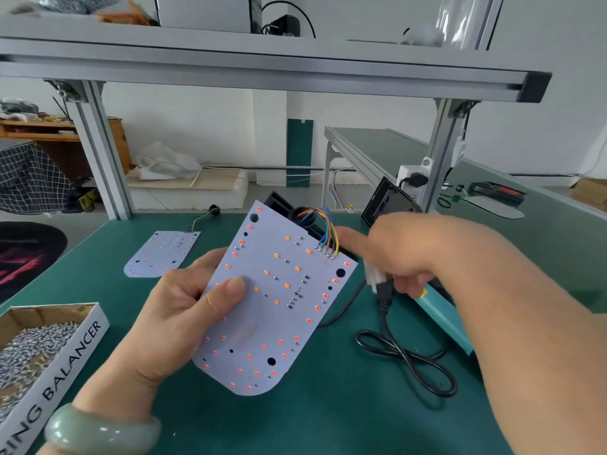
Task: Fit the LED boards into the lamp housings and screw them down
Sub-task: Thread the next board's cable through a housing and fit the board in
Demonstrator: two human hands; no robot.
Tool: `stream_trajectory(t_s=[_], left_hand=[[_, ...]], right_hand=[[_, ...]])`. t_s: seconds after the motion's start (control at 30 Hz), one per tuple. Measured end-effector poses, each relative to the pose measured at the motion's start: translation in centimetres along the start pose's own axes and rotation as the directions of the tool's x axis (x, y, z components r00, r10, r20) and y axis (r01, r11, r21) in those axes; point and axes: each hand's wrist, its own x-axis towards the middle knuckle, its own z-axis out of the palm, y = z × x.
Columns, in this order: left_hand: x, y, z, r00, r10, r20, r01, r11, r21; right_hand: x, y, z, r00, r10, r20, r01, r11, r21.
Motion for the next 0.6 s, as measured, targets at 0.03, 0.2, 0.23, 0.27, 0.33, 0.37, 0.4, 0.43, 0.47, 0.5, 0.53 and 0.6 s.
stream_trajectory(t_s=[0.03,0.2,0.23,0.27,0.33,0.37,0.4,0.43,0.47,0.5,0.53,0.6], left_hand=[[0.0,0.0,-0.1,1.000,-0.002,0.002,0.002,1.000,0.017],[0.2,-0.1,-0.2,0.999,0.032,-0.021,-0.031,0.997,0.071],[0.2,-0.1,-0.1,0.999,0.039,-0.020,-0.038,0.996,0.081],[0.2,-0.2,-0.1,0.999,0.042,-0.016,-0.040,0.995,0.090],[0.3,-0.4,-0.2,0.999,0.044,-0.007,-0.043,0.993,0.108],[0.3,-0.4,-0.2,0.999,0.045,-0.007,-0.044,0.993,0.113],[0.3,-0.4,-0.1,0.999,0.050,-0.009,-0.048,0.992,0.117],[0.3,-0.4,0.0,0.998,0.057,-0.010,-0.055,0.991,0.122],[0.3,-0.3,0.1,0.998,0.064,-0.007,-0.062,0.990,0.130],[0.2,-0.3,0.2,0.998,0.067,0.002,-0.066,0.987,0.144],[0.2,-0.3,0.3,0.997,0.071,0.012,-0.072,0.984,0.160],[0.2,-0.2,0.5,0.996,0.091,0.020,-0.093,0.978,0.189]], right_hand=[[0.1,-0.4,0.1,1.000,-0.003,0.007,0.003,0.997,-0.074],[0.1,0.0,-2.7,0.992,0.084,-0.099,-0.094,0.991,-0.095],[0.0,0.0,-3.3,0.990,0.101,-0.103,-0.108,0.992,-0.065],[0.1,-0.1,-3.7,0.986,0.097,-0.134,-0.105,0.993,-0.054],[0.4,-0.6,-3.9,0.954,0.016,-0.299,-0.053,0.992,-0.116],[0.6,-0.7,-3.7,0.905,-0.048,-0.423,-0.027,0.985,-0.170],[0.7,-0.8,-3.5,0.843,-0.092,-0.530,-0.020,0.979,-0.202],[0.7,-0.9,-3.2,0.790,-0.112,-0.603,-0.027,0.976,-0.217],[0.7,-1.2,-2.9,0.759,-0.131,-0.638,-0.035,0.970,-0.241],[0.9,-1.3,-2.4,0.753,-0.152,-0.640,-0.027,0.965,-0.261],[0.9,-1.5,-2.0,0.768,-0.171,-0.617,0.010,0.967,-0.255],[1.2,-1.9,-1.2,0.841,-0.227,-0.490,0.200,0.974,-0.108]])
